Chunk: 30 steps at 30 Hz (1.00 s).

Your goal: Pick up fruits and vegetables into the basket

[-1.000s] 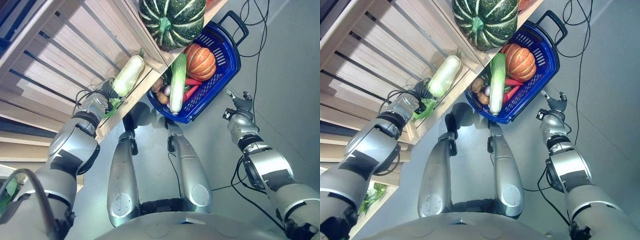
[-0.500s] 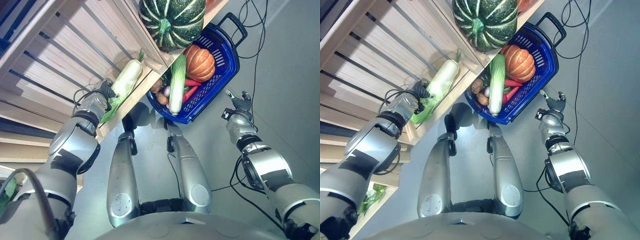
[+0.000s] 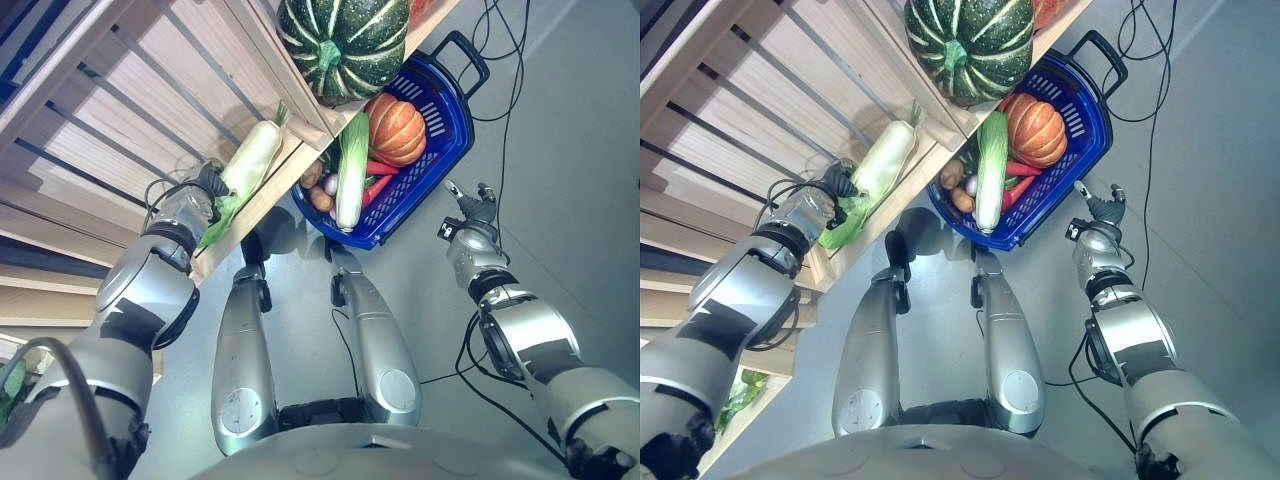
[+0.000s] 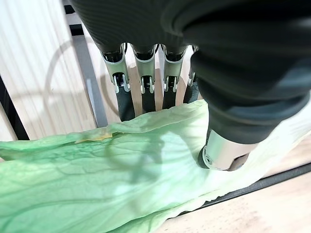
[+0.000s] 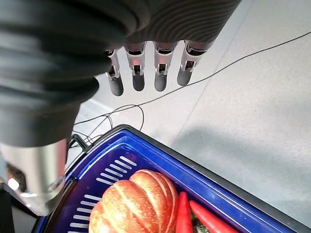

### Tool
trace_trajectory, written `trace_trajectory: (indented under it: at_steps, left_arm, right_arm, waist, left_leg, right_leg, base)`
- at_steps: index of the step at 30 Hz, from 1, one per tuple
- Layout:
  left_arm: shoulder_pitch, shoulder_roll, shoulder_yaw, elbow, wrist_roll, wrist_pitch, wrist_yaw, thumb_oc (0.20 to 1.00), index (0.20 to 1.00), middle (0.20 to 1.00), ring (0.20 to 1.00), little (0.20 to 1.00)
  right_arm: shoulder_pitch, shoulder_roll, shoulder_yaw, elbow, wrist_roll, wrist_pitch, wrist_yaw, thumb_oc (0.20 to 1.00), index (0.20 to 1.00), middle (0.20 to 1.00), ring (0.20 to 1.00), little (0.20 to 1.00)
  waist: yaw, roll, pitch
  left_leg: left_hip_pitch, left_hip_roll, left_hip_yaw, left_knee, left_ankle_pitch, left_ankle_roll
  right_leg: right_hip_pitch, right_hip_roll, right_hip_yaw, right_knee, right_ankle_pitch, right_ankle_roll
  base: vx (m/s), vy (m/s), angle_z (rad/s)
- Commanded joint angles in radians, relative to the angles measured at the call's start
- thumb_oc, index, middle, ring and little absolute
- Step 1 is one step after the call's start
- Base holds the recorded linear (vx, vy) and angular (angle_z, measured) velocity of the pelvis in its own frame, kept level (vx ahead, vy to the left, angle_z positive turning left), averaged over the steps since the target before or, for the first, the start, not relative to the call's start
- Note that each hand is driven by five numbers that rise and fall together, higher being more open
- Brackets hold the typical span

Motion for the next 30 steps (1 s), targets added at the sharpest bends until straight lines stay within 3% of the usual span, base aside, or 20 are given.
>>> trace_trajectory:
  at_steps: [1, 10, 17, 30]
  left_arm:
    - [0.072, -0.018, 0.091, 0.033, -0.162, -0.109, 0.036, 0.2, 0.2, 0.2, 0.2, 0.2]
    - [0.159, 0.023, 0.164, -0.164, -0.309, -0.244, 0.093, 0.2, 0.2, 0.2, 0.2, 0.2]
    - [0.241, 0.04, 0.197, -0.386, -0.316, -0.285, 0.183, 0.2, 0.2, 0.2, 0.2, 0.2]
    - [0.282, 0.054, 0.23, -0.638, -0.298, -0.348, 0.281, 0.2, 0.2, 0.2, 0.2, 0.2]
  right_arm:
    - [0.051, -0.036, 0.02, -0.044, 0.025, -0.077, -0.024, 1.0, 1.0, 1.0, 1.0, 1.0]
    - [0.096, -0.054, 0.0, -0.18, 0.018, -0.141, -0.05, 1.0, 1.0, 1.0, 1.0, 1.0]
    - [0.138, -0.068, -0.002, -0.371, 0.012, -0.163, -0.091, 1.0, 1.0, 1.0, 1.0, 1.0]
    - [0.207, -0.071, 0.011, -0.708, -0.028, -0.187, -0.088, 1.0, 1.0, 1.0, 1.0, 1.0]
  waist:
    - [0.015, 0.051, -0.003]
    - [0.032, 0.081, -0.003]
    - [0.051, 0.098, -0.003]
    - [0.057, 0.097, -0.003]
  left_leg:
    - [0.035, -0.027, -0.03, -0.185, 0.066, -0.006]
    - [0.057, -0.042, -0.039, -0.214, 0.076, -0.008]
    - [0.063, -0.051, -0.048, -0.233, 0.083, -0.007]
    - [0.058, -0.058, -0.053, -0.24, 0.092, -0.008]
  right_leg:
    - [-0.005, 0.053, -0.034, 0.1, -0.121, 0.043]
    - [0.011, 0.038, -0.047, 0.082, -0.122, 0.047]
    - [0.019, 0.024, -0.067, 0.074, -0.128, 0.046]
    - [0.022, 0.007, -0.091, 0.076, -0.132, 0.047]
  base:
    - [0.0, 0.0, 0.0]
    - [0.0, 0.0, 0.0]
    - [-0.01, 0.02, 0.04]
    - [0.0, 0.002, 0.01]
